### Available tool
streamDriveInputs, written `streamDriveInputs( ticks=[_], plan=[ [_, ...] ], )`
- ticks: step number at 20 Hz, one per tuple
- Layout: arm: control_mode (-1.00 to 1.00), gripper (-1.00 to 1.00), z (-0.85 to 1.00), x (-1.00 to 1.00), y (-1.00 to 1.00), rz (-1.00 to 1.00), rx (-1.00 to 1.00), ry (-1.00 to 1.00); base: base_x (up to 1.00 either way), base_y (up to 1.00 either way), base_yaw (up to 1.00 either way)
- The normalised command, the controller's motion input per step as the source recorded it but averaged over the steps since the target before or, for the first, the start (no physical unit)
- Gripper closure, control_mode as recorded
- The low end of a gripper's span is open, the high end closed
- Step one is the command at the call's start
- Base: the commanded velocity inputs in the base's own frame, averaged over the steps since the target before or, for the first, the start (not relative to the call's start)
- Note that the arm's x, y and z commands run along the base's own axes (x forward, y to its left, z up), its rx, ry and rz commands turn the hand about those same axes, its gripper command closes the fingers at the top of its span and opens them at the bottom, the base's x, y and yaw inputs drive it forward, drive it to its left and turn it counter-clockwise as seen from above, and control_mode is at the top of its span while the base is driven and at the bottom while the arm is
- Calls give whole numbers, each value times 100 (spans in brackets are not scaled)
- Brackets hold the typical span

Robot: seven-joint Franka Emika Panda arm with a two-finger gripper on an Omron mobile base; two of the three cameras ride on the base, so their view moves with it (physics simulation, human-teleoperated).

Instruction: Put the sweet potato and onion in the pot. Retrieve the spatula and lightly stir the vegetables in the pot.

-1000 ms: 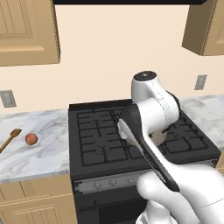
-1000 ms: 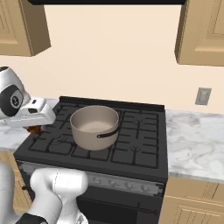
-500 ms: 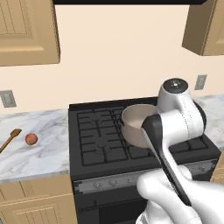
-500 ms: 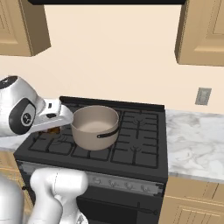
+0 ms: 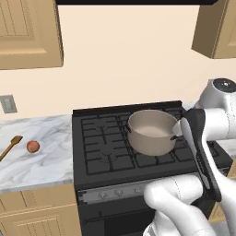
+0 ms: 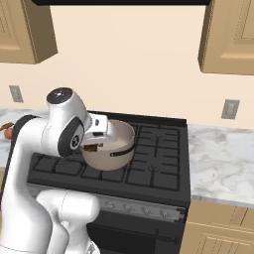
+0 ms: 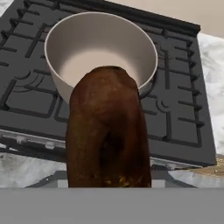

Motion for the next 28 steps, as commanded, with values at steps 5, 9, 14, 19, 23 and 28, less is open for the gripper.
streamDriveInputs(
  ticks=[5, 9, 14, 19, 23, 28],
  plan=[
    [-100, 100, 0, 56, -22, 0, 7, 34, 0, 0, 0],
    [-100, 100, 0, 53, 1, 0, 1, 30, 0, 0, 0],
    [-100, 100, -12, 4, 6, 0, 0, -3, 0, 0, 0],
    [-100, 100, -22, 22, 6, 0, 0, -7, 0, 0, 0],
    [-100, 100, -12, 58, 14, 0, 0, -2, 0, 0, 0],
    [-100, 100, -12, 73, 14, 3, 0, 0, 0, 0, 0]
  ],
)
